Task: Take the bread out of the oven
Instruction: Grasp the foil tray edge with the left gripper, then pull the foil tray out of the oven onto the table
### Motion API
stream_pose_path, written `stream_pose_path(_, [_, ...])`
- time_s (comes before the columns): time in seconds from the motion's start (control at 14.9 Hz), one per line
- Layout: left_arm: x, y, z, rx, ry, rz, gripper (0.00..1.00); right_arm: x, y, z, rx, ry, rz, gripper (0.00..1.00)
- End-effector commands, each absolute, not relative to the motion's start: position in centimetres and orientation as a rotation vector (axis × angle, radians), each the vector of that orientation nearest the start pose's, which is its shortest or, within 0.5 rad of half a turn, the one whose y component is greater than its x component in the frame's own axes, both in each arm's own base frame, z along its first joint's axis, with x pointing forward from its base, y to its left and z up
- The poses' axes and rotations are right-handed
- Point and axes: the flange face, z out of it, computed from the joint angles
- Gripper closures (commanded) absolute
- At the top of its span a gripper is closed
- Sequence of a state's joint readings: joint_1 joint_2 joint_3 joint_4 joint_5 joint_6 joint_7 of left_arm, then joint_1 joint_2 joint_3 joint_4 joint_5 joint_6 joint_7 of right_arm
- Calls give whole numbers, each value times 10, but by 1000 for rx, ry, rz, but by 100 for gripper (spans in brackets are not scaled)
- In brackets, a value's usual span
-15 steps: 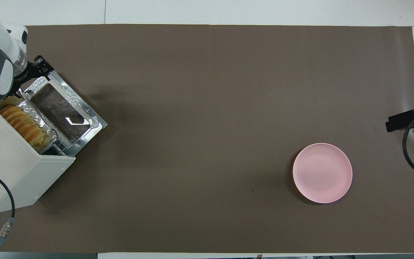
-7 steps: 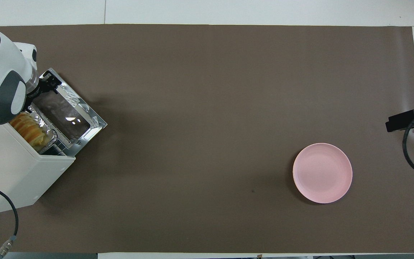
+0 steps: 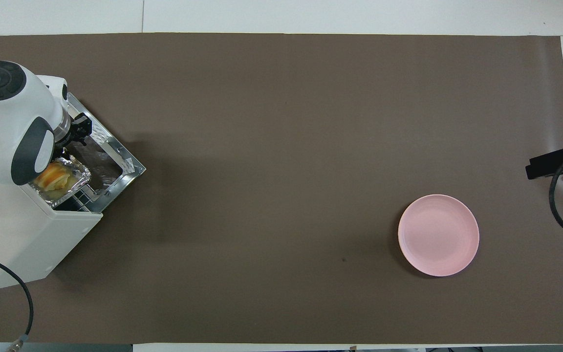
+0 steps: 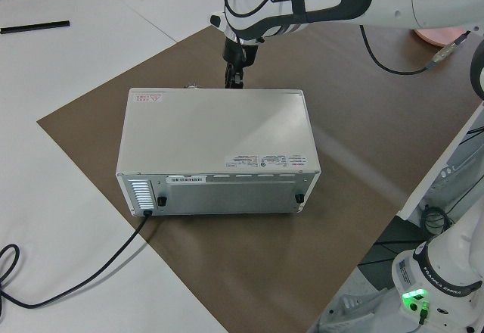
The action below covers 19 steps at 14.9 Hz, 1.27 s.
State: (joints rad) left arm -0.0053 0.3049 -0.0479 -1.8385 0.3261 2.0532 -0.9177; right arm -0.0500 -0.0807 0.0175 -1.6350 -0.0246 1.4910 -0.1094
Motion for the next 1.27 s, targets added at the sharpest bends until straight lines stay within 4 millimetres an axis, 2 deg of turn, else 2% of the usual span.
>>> stream_pose_path(0.0, [612, -12, 367, -2723, -857, -92, 100, 514, -23, 633, -3145, -132, 100, 0])
stream_pose_path(0.07, [620, -19, 375, -2742, -824, -122, 100, 514, -22, 633, -3145, -134, 100, 0])
stream_pose_path(0.13, [633, -35, 389, -2759, -800, -163, 100, 514, -22, 633, -3145, -134, 100, 0])
stream_pose_path(0.2, [645, -67, 405, -2781, -755, -192, 100, 514, -21, 633, -3145, -136, 100, 0])
stream_pose_path(0.33, [664, -117, 430, -2825, -725, -169, 100, 514, -21, 633, -3145, -136, 100, 0])
stream_pose_path(0.4, [666, -145, 444, -2865, -709, -151, 100, 514, -21, 633, -3147, -136, 101, 0])
stream_pose_path(0.47, [664, -183, 449, -2909, -627, -160, 100, 514, -20, 633, -3145, -139, 100, 0])
stream_pose_path(0.54, [654, -224, 452, -2950, -466, -182, 100, 514, -20, 633, -3145, -136, 100, 0])
stream_pose_path(0.67, [631, -290, 451, -3010, -69, -207, 100, 514, -20, 633, -3145, -136, 100, 0])
stream_pose_path(0.8, [611, -325, 438, -3082, 36, -124, 100, 514, -20, 633, -3147, -139, 101, 0])
stream_pose_path(0.94, [589, -378, 410, -3118, 142, -90, 100, 514, -21, 633, -3145, -134, 100, 0])
stream_pose_path(1.14, [557, -392, 367, -3074, 225, 12, 100, 514, -23, 632, -3143, -124, 103, 0])
stream_pose_path(1.2, [549, -400, 360, -3071, 250, 14, 100, 514, -24, 632, -3145, -122, 103, 0])
